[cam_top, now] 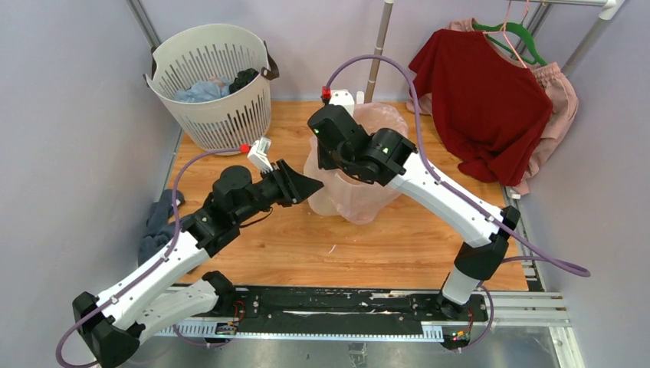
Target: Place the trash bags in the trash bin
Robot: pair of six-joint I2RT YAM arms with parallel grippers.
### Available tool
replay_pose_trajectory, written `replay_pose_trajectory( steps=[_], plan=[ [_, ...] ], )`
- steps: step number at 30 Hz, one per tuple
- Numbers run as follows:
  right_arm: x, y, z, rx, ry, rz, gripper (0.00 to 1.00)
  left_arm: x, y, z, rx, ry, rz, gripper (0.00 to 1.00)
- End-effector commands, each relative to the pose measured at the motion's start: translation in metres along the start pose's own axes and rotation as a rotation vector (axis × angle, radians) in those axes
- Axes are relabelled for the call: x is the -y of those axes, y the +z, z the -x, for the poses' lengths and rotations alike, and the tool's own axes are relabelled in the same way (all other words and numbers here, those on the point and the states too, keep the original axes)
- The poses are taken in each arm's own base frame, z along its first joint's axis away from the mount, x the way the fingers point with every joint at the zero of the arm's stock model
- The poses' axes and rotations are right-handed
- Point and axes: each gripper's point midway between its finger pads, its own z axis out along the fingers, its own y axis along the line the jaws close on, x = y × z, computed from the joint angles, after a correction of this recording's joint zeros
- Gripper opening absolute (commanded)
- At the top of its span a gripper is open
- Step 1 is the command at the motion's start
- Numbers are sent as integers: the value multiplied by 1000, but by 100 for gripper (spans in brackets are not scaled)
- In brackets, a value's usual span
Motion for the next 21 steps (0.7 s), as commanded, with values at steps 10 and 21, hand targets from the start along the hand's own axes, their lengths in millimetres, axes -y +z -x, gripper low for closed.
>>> replay_pose_trajectory(
  steps=[10,21],
  plan=[
    [-5,18,21,42,82,-38,0,7,0,-52,-130,121,39,45],
    [-5,16,25,55,133,-43,0,-32,5,-51,-39,163,197,46]
  ],
)
